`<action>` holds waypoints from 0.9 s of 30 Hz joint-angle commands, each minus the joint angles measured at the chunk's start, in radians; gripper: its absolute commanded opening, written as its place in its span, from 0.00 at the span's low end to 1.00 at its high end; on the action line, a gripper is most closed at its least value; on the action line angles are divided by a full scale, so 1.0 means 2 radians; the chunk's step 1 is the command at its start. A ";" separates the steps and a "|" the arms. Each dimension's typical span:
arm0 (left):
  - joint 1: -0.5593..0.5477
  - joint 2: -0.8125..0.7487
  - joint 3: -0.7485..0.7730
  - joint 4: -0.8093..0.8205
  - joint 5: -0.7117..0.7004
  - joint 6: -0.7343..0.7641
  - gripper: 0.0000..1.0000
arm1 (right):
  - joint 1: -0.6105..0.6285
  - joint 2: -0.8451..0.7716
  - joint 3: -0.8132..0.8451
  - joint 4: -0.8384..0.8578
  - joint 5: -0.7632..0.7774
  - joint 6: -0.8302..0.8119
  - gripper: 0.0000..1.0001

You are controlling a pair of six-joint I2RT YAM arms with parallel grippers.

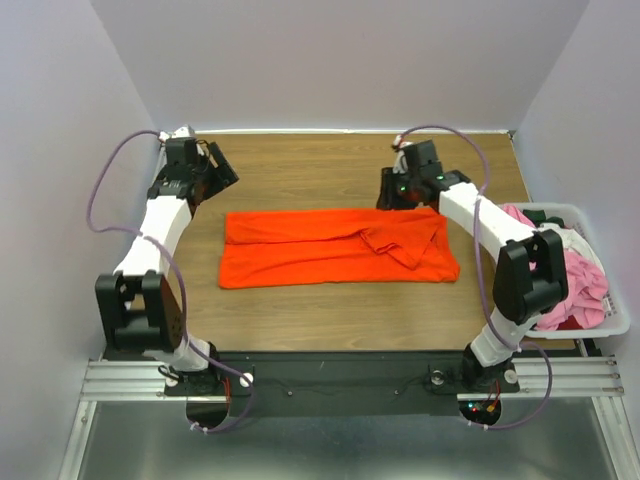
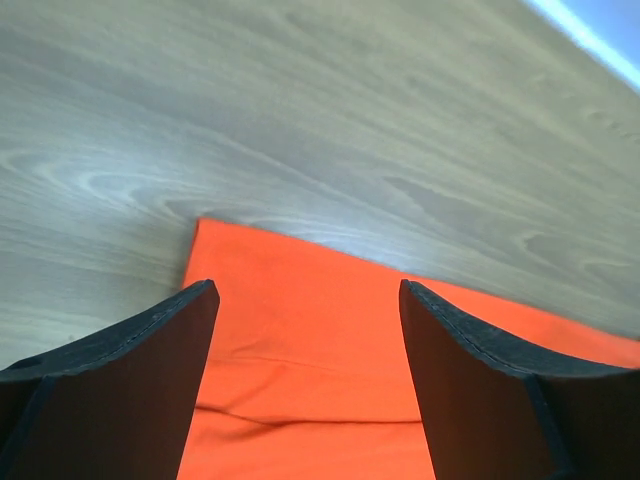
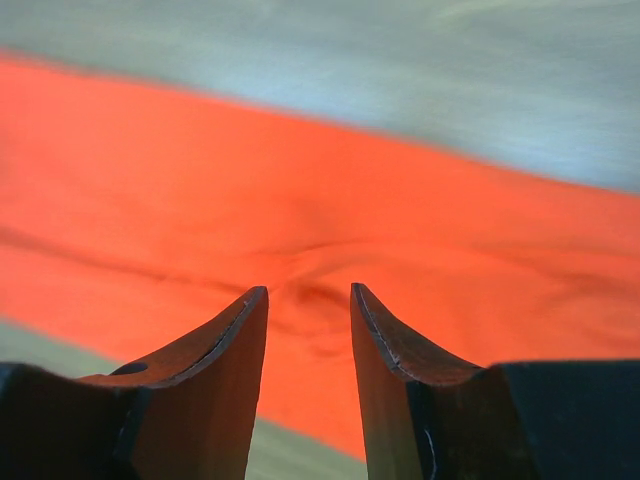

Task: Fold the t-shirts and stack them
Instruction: Fold the tshirt

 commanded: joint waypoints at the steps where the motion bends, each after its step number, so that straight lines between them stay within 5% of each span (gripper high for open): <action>1: 0.001 -0.087 -0.041 -0.017 -0.025 0.028 0.85 | 0.050 -0.004 -0.026 -0.016 0.019 -0.011 0.45; 12: 0.001 -0.333 -0.244 0.042 -0.064 0.061 0.92 | 0.125 0.036 -0.043 -0.030 0.080 -0.017 0.41; 27: -0.013 -0.337 -0.301 0.082 -0.058 0.064 0.90 | 0.133 0.063 -0.023 -0.056 0.154 -0.043 0.40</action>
